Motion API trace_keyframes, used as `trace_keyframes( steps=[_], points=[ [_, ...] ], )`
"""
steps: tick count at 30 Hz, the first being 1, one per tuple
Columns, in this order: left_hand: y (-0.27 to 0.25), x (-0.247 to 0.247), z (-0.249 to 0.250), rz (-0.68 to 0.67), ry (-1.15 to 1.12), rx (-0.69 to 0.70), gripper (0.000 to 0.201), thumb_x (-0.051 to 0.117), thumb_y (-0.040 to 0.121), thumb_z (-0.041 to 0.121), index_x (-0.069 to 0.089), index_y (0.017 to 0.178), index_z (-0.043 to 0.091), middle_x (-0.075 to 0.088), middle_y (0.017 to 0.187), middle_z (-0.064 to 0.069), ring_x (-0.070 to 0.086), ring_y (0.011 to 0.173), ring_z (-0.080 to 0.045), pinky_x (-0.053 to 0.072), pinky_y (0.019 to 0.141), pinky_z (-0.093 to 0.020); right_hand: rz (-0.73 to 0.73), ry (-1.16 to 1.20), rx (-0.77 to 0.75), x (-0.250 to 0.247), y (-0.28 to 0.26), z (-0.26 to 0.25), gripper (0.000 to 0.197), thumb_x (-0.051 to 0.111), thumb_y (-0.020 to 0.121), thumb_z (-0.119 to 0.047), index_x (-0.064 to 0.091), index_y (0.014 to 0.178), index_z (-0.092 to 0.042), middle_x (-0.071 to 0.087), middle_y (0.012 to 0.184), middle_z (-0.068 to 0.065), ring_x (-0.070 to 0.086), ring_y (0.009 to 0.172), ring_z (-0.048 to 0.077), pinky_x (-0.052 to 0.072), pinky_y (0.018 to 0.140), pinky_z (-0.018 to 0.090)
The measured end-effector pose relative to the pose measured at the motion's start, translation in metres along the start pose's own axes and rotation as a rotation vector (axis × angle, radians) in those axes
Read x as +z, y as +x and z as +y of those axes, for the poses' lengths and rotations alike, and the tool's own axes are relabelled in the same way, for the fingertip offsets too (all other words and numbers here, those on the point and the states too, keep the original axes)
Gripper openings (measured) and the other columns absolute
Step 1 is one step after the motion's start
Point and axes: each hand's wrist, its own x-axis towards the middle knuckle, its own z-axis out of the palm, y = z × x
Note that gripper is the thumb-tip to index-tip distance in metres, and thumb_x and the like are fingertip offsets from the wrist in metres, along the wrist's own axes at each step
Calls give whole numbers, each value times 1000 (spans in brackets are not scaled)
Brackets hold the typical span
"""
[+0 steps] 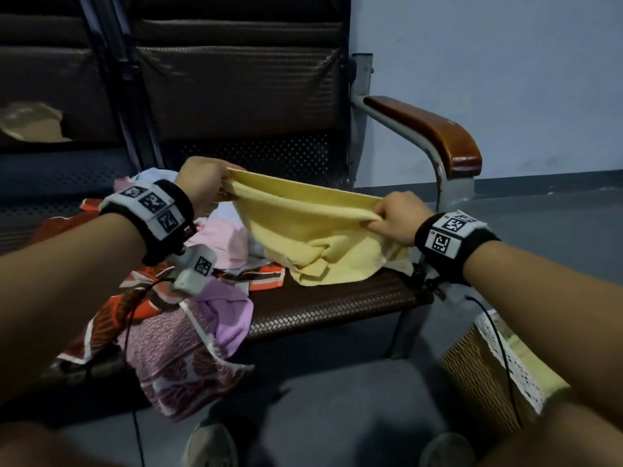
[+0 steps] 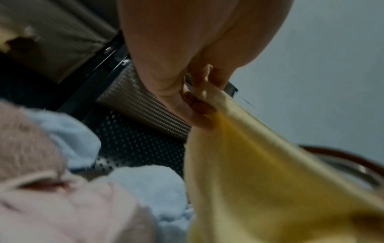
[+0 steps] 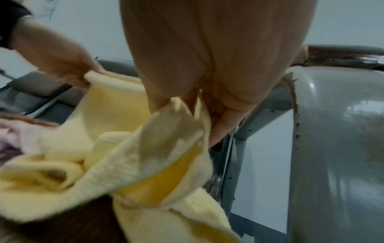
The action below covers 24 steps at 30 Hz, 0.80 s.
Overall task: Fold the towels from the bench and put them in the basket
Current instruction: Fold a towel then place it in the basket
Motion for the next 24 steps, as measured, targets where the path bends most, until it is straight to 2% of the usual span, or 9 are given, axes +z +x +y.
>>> trace_keyframes(
  steps=[3, 5, 7, 10, 13, 15, 17, 21, 24],
  points=[
    [-4, -7, -8, 15, 168, 120, 25, 49, 82, 10, 69, 69, 5, 61, 63, -9, 61, 59, -24, 52, 59, -28, 115, 94, 67, -11, 5, 9, 34, 67, 89, -41, 70, 70, -13, 61, 66, 9, 58, 72, 28, 43, 65, 34],
    [-9, -14, -10, -47, 249, 187, 18, 62, 81, 24, 68, 68, 13, 62, 55, 5, 61, 57, -13, 50, 50, -19, 199, 257, 81, -21, 8, 12, 29, 68, 88, -35, 64, 66, -17, 58, 64, 4, 57, 71, 25, 38, 65, 31],
    [-13, -20, -9, -129, 376, 229, 22, 80, 78, 37, 69, 78, 18, 66, 59, 9, 60, 56, -6, 48, 51, -22, 273, 347, 48, -28, 9, 11, 27, 69, 87, -28, 56, 65, -19, 53, 65, -2, 54, 73, 23, 34, 66, 30],
    [-14, -27, -5, -28, 513, 334, 30, 86, 75, 35, 68, 83, 12, 68, 69, -3, 59, 57, -9, 48, 52, -26, 315, 453, -27, -37, 5, 5, 9, 63, 90, -17, 57, 96, -21, 58, 77, -3, 58, 74, 21, 40, 65, 30],
    [-7, -35, 2, 173, 495, 453, 26, 72, 88, 35, 68, 79, 10, 67, 70, -9, 61, 62, -18, 48, 57, -34, 277, 410, -54, -47, 5, 0, 35, 53, 95, -14, 54, 127, -27, 61, 80, -1, 60, 74, 19, 47, 68, 32],
    [3, -37, 11, 237, 429, 476, 30, 59, 93, 37, 66, 80, 11, 63, 71, -10, 56, 65, -21, 48, 65, -40, 246, 281, -57, -56, 7, -5, 20, 48, 95, -12, 61, 94, -28, 59, 84, -2, 59, 85, 24, 41, 73, 31],
    [9, -33, 20, 235, 273, 439, 34, 50, 96, 38, 64, 85, 10, 59, 75, -8, 54, 72, -18, 52, 73, -46, 258, 263, -25, -68, 8, -11, 31, 43, 93, -10, 51, 68, -26, 55, 71, -3, 58, 80, 26, 37, 67, 30],
    [13, -19, 45, 249, 37, 378, 39, 38, 96, 43, 61, 78, 17, 60, 77, 2, 56, 81, -18, 50, 77, -41, 400, 351, 65, -100, 14, -19, 30, 39, 91, -16, 68, 84, -14, 64, 79, 7, 60, 76, 28, 48, 67, 34],
    [12, -19, 72, 267, -32, 339, 45, 46, 87, 62, 61, 72, 23, 61, 70, 11, 58, 73, -14, 47, 70, -35, 422, 358, 81, -120, 18, -22, 37, 36, 83, -37, 57, 64, -14, 52, 64, 1, 52, 64, 24, 37, 56, 32]
  ],
)
